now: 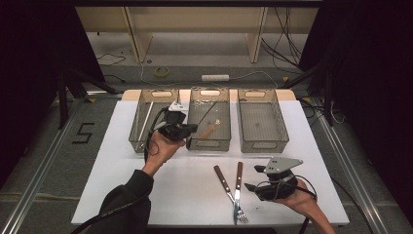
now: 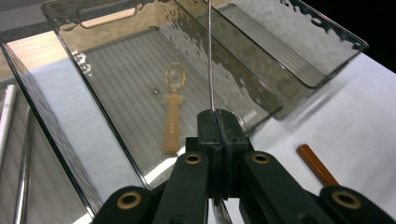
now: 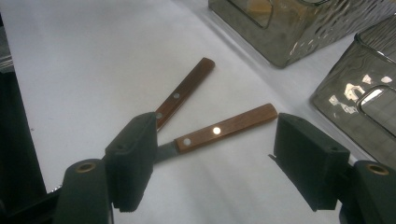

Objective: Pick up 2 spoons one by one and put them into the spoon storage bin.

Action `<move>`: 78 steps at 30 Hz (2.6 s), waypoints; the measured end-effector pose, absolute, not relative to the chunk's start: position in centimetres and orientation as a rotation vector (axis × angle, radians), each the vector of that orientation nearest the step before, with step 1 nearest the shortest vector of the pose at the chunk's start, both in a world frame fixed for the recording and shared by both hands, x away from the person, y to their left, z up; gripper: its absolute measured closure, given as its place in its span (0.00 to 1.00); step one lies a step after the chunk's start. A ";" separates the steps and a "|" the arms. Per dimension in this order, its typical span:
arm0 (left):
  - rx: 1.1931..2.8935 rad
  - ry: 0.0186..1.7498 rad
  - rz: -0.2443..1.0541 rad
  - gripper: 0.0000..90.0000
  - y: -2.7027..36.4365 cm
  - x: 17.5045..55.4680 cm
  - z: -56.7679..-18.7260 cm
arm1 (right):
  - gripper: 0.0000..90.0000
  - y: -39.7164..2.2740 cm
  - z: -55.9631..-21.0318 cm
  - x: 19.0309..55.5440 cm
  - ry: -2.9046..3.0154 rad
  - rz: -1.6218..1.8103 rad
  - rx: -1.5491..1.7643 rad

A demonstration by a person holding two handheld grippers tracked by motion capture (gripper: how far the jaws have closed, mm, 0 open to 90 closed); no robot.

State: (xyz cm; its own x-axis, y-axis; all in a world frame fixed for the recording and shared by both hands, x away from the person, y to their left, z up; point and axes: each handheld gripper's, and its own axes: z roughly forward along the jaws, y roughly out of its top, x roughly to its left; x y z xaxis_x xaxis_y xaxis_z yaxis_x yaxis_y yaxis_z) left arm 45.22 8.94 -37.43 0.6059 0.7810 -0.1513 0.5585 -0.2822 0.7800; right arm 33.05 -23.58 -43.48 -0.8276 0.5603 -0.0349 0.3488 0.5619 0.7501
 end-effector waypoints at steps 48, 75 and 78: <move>1.867 1.227 0.359 0.70 8.0 51.6 -40.2 | 0.35 -23.5 -43.7 33.0 2.540 1.135 0.742; 1.873 0.997 0.273 0.27 13.5 41.3 -38.6 | 0.45 -21.1 -43.7 33.5 2.542 1.156 0.748; 1.881 1.004 0.283 0.25 14.1 40.6 -39.0 | 0.48 -20.9 -43.7 33.6 2.545 1.154 0.753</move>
